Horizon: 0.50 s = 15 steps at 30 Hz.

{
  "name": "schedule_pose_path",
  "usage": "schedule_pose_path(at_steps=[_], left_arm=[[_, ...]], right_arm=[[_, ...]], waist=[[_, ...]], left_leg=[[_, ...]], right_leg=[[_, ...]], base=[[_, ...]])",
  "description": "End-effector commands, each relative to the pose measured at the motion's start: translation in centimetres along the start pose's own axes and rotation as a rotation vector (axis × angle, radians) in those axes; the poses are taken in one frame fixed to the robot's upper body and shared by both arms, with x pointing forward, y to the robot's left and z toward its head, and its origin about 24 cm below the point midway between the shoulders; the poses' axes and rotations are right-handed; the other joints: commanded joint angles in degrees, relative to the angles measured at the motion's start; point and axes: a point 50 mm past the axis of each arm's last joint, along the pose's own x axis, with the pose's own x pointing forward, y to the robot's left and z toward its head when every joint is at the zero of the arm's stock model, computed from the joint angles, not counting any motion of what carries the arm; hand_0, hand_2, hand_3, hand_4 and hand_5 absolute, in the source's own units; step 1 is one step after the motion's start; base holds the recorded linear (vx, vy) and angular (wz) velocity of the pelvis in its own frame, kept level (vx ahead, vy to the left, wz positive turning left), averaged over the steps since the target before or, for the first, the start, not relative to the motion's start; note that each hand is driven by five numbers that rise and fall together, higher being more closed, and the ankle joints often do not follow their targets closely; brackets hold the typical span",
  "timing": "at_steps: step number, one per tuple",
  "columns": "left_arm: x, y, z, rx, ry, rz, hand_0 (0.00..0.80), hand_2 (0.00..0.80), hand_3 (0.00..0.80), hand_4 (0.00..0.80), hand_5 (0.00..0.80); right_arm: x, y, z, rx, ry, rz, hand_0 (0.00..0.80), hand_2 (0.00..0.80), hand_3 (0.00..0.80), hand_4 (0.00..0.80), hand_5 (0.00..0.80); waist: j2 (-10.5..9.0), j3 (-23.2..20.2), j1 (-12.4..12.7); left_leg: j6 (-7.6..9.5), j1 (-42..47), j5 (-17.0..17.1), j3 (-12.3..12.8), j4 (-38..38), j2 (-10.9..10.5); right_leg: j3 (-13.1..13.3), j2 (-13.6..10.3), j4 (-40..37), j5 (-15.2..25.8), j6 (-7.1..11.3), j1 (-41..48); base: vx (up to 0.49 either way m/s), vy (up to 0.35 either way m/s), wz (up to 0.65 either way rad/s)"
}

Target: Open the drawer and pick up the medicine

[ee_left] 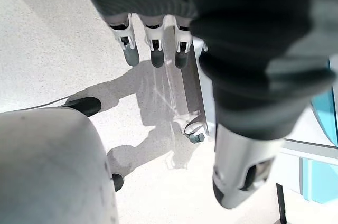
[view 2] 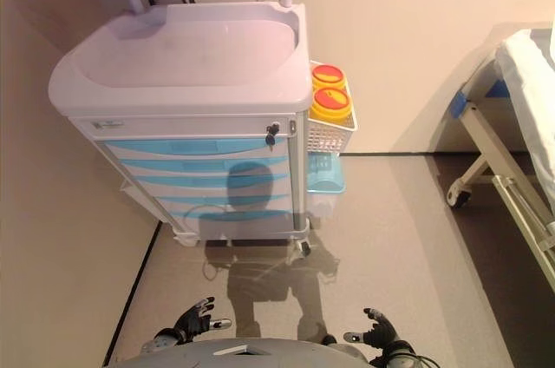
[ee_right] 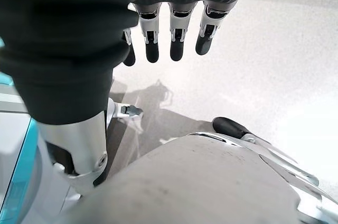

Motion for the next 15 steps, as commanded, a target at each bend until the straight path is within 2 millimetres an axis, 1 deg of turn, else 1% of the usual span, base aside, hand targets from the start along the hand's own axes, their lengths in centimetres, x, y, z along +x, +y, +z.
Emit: schedule_pose_path(at_steps=[1,3,12,15], left_arm=[[0.53,-0.23,1.7,0.005,-0.047,-0.044,0.0,0.0,0.0,0.0,0.0],[0.54,-0.32,1.64,-0.006,-0.043,-0.054,0.0,0.0,0.0,0.0,0.0],[0.39,0.4,1.24,-0.041,-0.024,-0.016,0.0,0.0,0.0,0.0,0.0],[0.3,0.46,0.72,-0.087,0.006,-0.012,0.0,0.0,0.0,0.0,0.0]], right_arm=[[0.89,0.16,2.67,-0.03,-0.076,0.019,0.0,0.0,0.0,0.0,0.0],[0.92,0.16,2.71,-0.033,-0.075,0.022,0.0,0.0,0.0,0.0,0.0],[0.82,-0.04,2.37,-0.032,-0.066,0.024,0.0,0.0,0.0,0.0,0.0],[0.76,0.08,2.18,-0.029,-0.06,0.025,0.0,0.0,0.0,0.0,0.0]], waist=[[-2.19,1.1,0.6],[-2.12,1.0,0.6],[-1.93,1.0,0.5],[-2.04,1.3,0.5]], left_leg=[[3.68,0.5,-8.2,3.0,2.4,-4.2],[3.66,0.6,-8.1,3.1,2.3,-4.2],[3.66,0.3,-7.9,3.0,2.4,-4.2],[3.73,0.0,-8.0,3.2,2.9,-4.1]], right_leg=[[2.8,-2.4,3.7,-3.2,4.07,-0.7],[2.8,-2.4,3.6,-3.1,4.07,-0.6],[2.8,-2.5,4.0,-3.2,4.05,-0.8],[3.0,-2.6,4.6,-3.3,4.02,-1.1]], base=[[0.0,0.0,0.0],[0.0,0.0,0.0],[0.032,0.003,0.0],[0.068,0.005,0.0]])
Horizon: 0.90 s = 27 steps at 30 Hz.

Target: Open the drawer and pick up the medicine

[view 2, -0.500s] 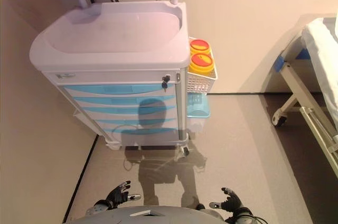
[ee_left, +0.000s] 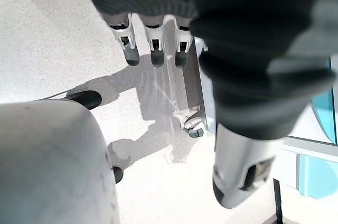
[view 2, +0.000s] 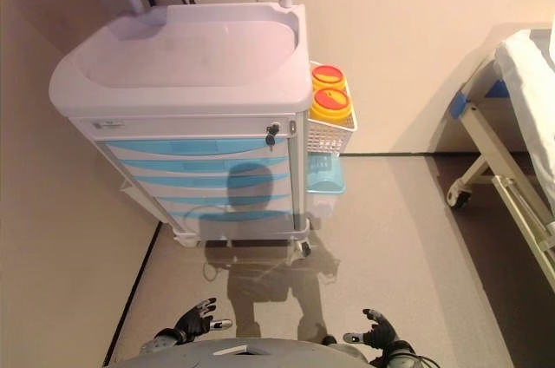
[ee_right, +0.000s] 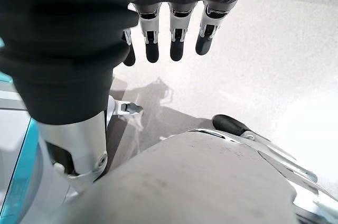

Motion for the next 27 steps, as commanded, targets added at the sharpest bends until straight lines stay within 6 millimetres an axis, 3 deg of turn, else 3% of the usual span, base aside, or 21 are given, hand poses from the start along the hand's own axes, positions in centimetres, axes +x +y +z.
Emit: schedule_pose_path(at_steps=[1,6,12,19,23,27], left_arm=[[0.3,0.4,0.7,-0.08,0.003,0.012,0.0,0.0,0.0,0.0,0.0],[0.4,1.0,1.9,-0.099,-0.053,0.038,0.0,0.0,0.0,0.0,0.0],[0.7,2.3,5.9,-0.192,-0.251,0.102,0.0,0.0,0.0,0.0,0.0],[-0.2,4.5,13.9,-0.333,-0.612,0.174,0.0,0.0,0.0,0.0,0.0],[-2.4,6.6,18.9,-0.478,-0.875,0.183,0.0,0.0,0.0,0.0,0.0],[-4.6,8.6,22.4,-0.571,-1.049,0.141,0.0,0.0,0.0,0.0,0.0]], right_arm=[[0.7,0.1,2.1,-0.026,-0.062,0.01,0.0,0.0,0.0,0.0,0.0],[0.9,-0.6,3.0,-0.012,-0.091,-0.005,0.0,0.0,0.0,0.0,0.0],[1.2,-1.8,3.9,-0.019,-0.099,-0.029,0.0,0.0,0.0,0.0,0.0],[1.7,-4.6,6.4,0.003,-0.157,-0.108,0.0,0.0,0.0,0.0,0.0],[1.6,-6.1,6.9,0.015,-0.158,-0.154,0.0,0.0,0.0,0.0,0.0],[1.7,-5.8,7.0,0.03,-0.164,-0.142,0.0,0.0,0.0,0.0,0.0]], waist=[[-2.17,1.6,0.5],[-2.24,3.8,0.5],[-1.76,8.3,0.1],[-1.85,16.2,-0.4],[-2.86,19.1,-0.6],[-4.79,20.9,-0.7]], left_leg=[[3.76,-0.4,-8.0,3.2,3.2,-4.1],[3.88,-3.3,-7.9,3.1,4.9,-3.8],[4.2,-8.4,-7.5,2.9,7.3,-3.9],[4.33,-22.2,-7.5,3.0,19.6,-3.7],[4.27,-29.5,-8.0,2.5,25.3,-3.3],[4.78,-32.5,-9.3,2.5,27.7,-2.7]], right_leg=[[3.0,-2.6,4.8,-3.4,4.03,-1.4],[3.3,-2.9,6.2,-3.2,3.92,-4.4],[4.3,-3.4,8.4,-2.7,3.69,-9.8],[6.4,-3.9,16.0,-1.7,2.39,-22.4],[7.3,-3.4,19.3,-1.2,1.89,-29.4],[7.9,-2.6,21.4,-0.7,2.5,-33.1]], base=[[0.058,0.004,-0.01],[-0.009,0.012,-0.01],[-0.073,0.045,-0.02],[-0.155,0.03,0.02],[-0.094,0.039,-0.13],[-0.033,-0.025,-0.11]])
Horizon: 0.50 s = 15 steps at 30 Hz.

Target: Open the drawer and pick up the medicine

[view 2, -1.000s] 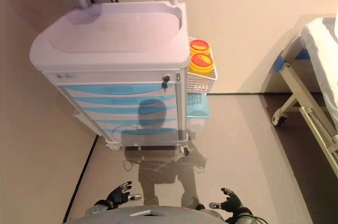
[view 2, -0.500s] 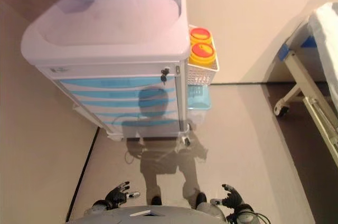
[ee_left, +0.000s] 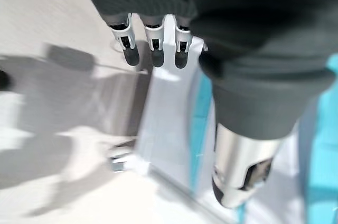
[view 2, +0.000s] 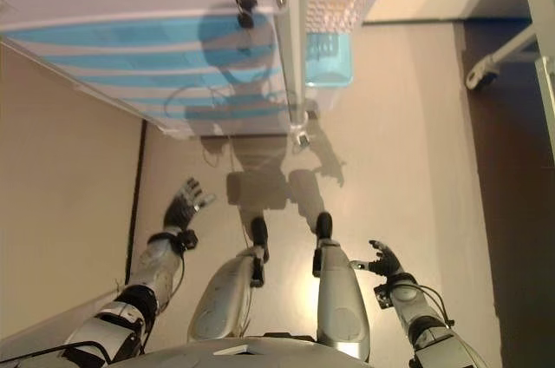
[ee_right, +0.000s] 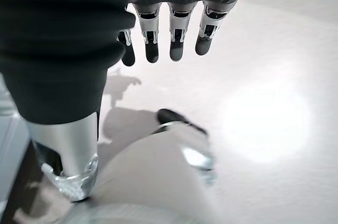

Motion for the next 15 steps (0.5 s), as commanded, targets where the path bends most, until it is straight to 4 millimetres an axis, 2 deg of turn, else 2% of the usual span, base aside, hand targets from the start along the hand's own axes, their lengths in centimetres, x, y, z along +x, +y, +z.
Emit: schedule_pose_path(at_steps=[1,6,15], left_arm=[[0.2,1.9,3.3,-0.154,-0.175,0.027,0.0,0.0,0.0,0.0,0.0],[3.0,1.2,9.8,-0.416,-0.384,-0.048,0.0,0.0,0.0,0.0,0.0],[5.3,-0.4,19.4,-0.704,-0.663,-0.234,0.0,0.0,0.0,0.0,0.0]], right_arm=[[-1.5,0.8,-3.1,0.007,0.07,0.023,0.0,0.0,0.0,0.0,0.0],[-1.7,2.2,-3.1,0.008,0.045,0.064,0.0,0.0,0.0,0.0,0.0],[-2.3,4.4,-3.6,-0.041,0.042,0.139,0.0,0.0,0.0,0.0,0.0]], waist=[[-2.27,-1.8,-0.6],[-5.1,-0.4,-2.3],[-8.89,0.2,-4.3]], left_leg=[[3.78,-4.6,-7.2,-0.1,7.5,-1.6],[4.26,-7.1,-10.0,0.4,11.0,-1.1],[4.73,-9.4,-14.6,-0.2,17.8,-0.6]], right_leg=[[2.0,-0.5,-2.9,3.2,3.19,-1.8],[3.6,0.5,-3.7,4.5,3.76,-3.2],[4.4,0.6,-3.9,5.1,3.92,-2.9]], base=[[-0.015,-0.028,-0.04],[0.008,-0.02,-0.17],[0.049,-0.032,-0.24]])
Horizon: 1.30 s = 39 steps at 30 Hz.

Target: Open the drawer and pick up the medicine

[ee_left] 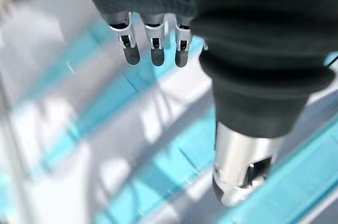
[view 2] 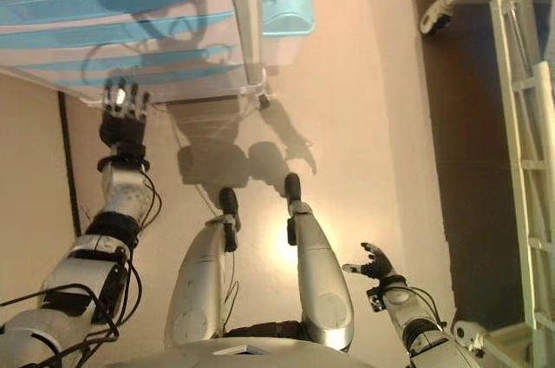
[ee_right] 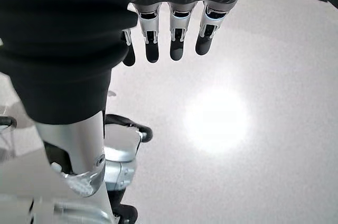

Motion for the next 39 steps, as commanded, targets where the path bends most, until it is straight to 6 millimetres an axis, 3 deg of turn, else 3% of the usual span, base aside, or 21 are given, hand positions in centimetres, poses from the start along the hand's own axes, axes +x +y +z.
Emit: schedule_pose_path(at_steps=[1,11,16,20,24,27,32,33,34,39], left_arm=[[2.3,-2.3,3.8,-0.081,-0.14,-0.136,0.0,0.0,0.0,0.0,0.0],[5.7,-12.4,6.1,-0.221,-0.233,-0.519,0.0,0.0,0.0,0.0,0.0],[5.0,-18.2,6.0,-0.29,-0.227,-0.849,0.0,0.0,0.0,0.0,0.0],[2.9,-21.2,5.5,-0.317,-0.247,-1.137,0.0,0.0,0.0,0.0,0.0],[1.6,-22.5,5.6,-0.279,-0.296,-1.281,0.276,0.276,0.276,0.276,0.276],[0.8,-23.5,6.1,-0.219,-0.333,-1.377,0.436,0.436,0.436,0.436,0.436],[0.4,-24.3,7.0,-0.154,-0.35,-1.409,0.464,0.464,0.464,0.464,0.464],[0.4,-24.5,7.3,-0.145,-0.351,-1.422,0.665,0.665,0.665,0.665,0.665],[0.4,-24.6,7.4,-0.14,-0.348,-1.431,0.8,0.8,0.8,0.8,0.8],[0.6,-24.5,7.8,-0.175,-0.332,-1.445,0.8,0.8,0.8,0.8,0.8]], right_arm=[[-1.6,1.9,-2.8,-0.037,0.045,0.067,0.0,0.0,0.0,0.0,0.0],[-1.9,3.1,-3.0,-0.073,0.027,0.116,0.0,0.0,0.0,0.0,0.0],[-1.8,3.0,-2.6,-0.087,0.014,0.117,0.0,0.0,0.0,0.0,0.0],[-1.6,2.5,-2.3,-0.091,0.018,0.11,0.0,0.0,0.0,0.0,0.0],[-1.5,2.3,-2.5,-0.101,0.034,0.11,0.0,0.0,0.0,0.0,0.0],[-1.7,2.0,-2.9,-0.108,0.05,0.111,0.0,0.0,0.0,0.0,0.0],[-1.9,1.8,-3.5,-0.1,0.071,0.104,0.0,0.0,0.0,0.0,0.0],[-2.0,1.8,-3.7,-0.098,0.075,0.102,0.0,0.0,0.0,0.0,0.0],[-2.0,1.8,-3.7,-0.098,0.077,0.1,0.0,0.0,0.0,0.0,0.0],[-2.0,1.4,-3.8,-0.104,0.079,0.097,0.0,0.0,0.0,0.0,0.0]], waist=[[-2.56,-3.6,-0.9],[-4.05,-3.2,-2.3],[-3.95,-2.7,-2.2],[-3.69,-2.3,-1.7],[-3.4,-2.2,-1.4],[-2.92,-2.2,-1.0],[-2.1,-2.7,-0.4],[-1.99,-3.0,-0.3],[-1.94,-3.1,-0.2],[-1.39,-4.0,0.0]], left_leg=[[3.14,-2.3,-8.0,-0.3,4.8,-2.4],[3.62,-3.0,-9.6,-0.4,6.6,-2.2],[3.85,-3.1,-9.9,-0.7,6.5,-2.6],[3.82,-2.1,-9.4,-0.8,5.2,-3.0],[3.84,-1.0,-9.0,-0.8,4.1,-3.2],[3.78,0.3,-8.3,-0.9,2.7,-3.5],[3.72,2.3,-7.3,-0.9,0.6,-4.1],[3.69,2.7,-7.1,-1.0,0.3,-4.2],[3.68,2.9,-7.1,-1.1,0.2,-4.4],[3.47,4.3,-7.0,-1.2,-0.2,-4.7]], right_leg=[[-0.4,-2.1,-2.3,1.7,2.48,-0.3],[-0.3,-1.9,-2.2,2.0,2.33,-0.2],[-0.2,-1.8,-2.4,2.0,2.12,-0.1],[-0.4,-2.0,-3.4,2.2,1.97,0.9],[-0.5,-2.1,-3.8,2.3,1.9,1.8],[-0.7,-2.4,-4.3,2.3,1.92,2.9],[-1.0,-2.8,-4.9,1.9,1.89,4.6],[-1.2,-3.0,-5.1,1.8,1.85,5.1],[-1.2,-3.1,-5.2,1.7,1.82,5.4],[-1.4,-3.5,-5.4,1.1,1.45,7.0]], base=[[0.043,-0.046,-0.07],[0.02,-0.025,0.0],[-0.003,-0.009,0.03],[-0.009,-0.011,0.07],[-0.004,-0.004,0.04],[0.0,0.0,0.0],[0.007,-0.001,-0.01],[0.03,-0.006,-0.04],[0.0,0.0,0.0],[0.013,0.025,0.0]])
